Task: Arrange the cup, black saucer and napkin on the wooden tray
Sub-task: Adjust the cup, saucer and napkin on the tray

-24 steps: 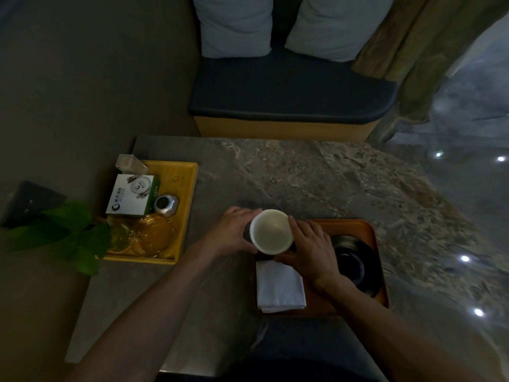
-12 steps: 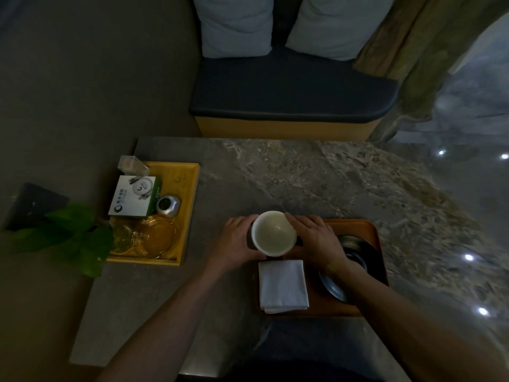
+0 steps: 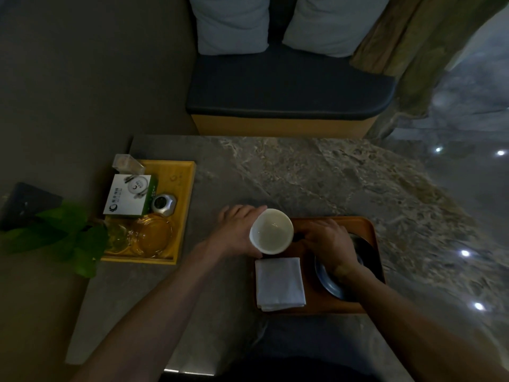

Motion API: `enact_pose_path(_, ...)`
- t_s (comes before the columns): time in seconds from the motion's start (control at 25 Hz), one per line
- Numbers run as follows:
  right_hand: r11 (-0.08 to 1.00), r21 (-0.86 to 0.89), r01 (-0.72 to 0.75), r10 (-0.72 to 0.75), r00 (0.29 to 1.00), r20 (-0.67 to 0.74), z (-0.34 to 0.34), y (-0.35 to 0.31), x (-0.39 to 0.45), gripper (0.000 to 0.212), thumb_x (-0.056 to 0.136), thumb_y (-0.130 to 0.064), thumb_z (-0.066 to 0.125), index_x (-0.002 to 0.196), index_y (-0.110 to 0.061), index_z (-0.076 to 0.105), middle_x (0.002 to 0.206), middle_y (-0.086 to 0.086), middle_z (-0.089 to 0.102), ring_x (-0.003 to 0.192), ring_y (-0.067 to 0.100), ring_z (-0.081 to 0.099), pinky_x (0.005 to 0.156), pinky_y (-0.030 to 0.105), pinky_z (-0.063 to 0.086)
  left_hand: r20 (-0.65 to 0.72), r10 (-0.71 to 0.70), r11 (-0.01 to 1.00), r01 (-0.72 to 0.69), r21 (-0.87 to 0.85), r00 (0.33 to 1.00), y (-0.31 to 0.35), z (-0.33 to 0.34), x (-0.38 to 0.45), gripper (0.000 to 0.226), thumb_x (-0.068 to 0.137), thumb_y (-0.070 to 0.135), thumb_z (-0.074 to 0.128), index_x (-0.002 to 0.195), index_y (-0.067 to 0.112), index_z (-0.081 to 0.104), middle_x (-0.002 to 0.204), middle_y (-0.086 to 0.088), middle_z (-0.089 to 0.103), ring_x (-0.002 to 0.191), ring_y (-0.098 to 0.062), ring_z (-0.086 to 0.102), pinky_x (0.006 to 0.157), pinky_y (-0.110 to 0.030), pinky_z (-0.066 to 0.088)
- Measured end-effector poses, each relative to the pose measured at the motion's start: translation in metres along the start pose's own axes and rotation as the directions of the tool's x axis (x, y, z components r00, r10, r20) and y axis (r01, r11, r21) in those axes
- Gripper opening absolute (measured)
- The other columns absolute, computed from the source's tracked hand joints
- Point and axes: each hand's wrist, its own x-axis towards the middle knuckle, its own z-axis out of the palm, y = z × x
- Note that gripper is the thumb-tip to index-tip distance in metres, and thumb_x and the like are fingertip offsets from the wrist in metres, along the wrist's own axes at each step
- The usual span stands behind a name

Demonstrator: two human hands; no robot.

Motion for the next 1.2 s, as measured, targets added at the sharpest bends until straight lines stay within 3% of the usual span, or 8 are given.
enact_pose_path(0.28,1.000,-0.002,-0.011,0.011,1.000,-0.016,-0.005,-0.001,-0.002,0.029,0.088,-0.035,0.055,0.115,-0.045,0.061,0.117,-0.020,0.065,0.111,0.012,0.054,0.091,0.041,0.046,-0.042,-0.026,0.999,0.024,-0.039,0.999,0.004,0.007,-0.003,0.114,0.055,0.060,0.082,0.145,0.037,0.017,0.148,0.001,0.034,0.139,-0.024,0.024,0.114,-0.051,0.019)
enact_pose_path(0.48,1.000,-0.006,-0.013,0.013,1.000,-0.028,-0.013,0.001,-0.001,0.030,0.087,-0.026,0.062,0.114,-0.040,0.065,0.111,-0.013,0.069,0.099,0.017,0.055,0.083,0.039,0.047,-0.100,-0.035,0.999,0.031,-0.041,0.994,0.011,0.015,-0.004,0.112,0.051,0.065,0.080,0.142,0.038,0.019,0.143,0.002,0.040,0.133,-0.024,0.032,0.108,-0.046,0.023)
enact_pose_path(0.72,0.998,-0.050,-0.027,0.028,0.999,0.016,-0.019,0.000,-0.001,0.029,0.092,-0.027,0.058,0.117,-0.041,0.062,0.113,-0.016,0.067,0.100,0.015,0.055,0.086,0.039,0.045,-0.104,-0.051,0.999,0.051,-0.008,0.993,0.015,0.018,-0.002,0.114,0.050,0.065,0.080,0.142,0.035,0.019,0.142,0.001,0.039,0.133,-0.025,0.032,0.110,-0.050,0.025)
enact_pose_path(1.2,0.996,-0.030,-0.085,0.084,0.996,-0.034,-0.018,0.000,-0.010,0.028,0.091,-0.025,0.056,0.112,-0.041,0.064,0.114,-0.015,0.067,0.108,0.018,0.051,0.083,0.038,0.038,-0.064,-0.026,1.000,0.026,0.003,0.998,0.018,0.015,0.000,0.113,0.055,0.066,0.077,0.143,0.037,0.013,0.147,0.001,0.032,0.137,-0.025,0.023,0.113,-0.058,0.014)
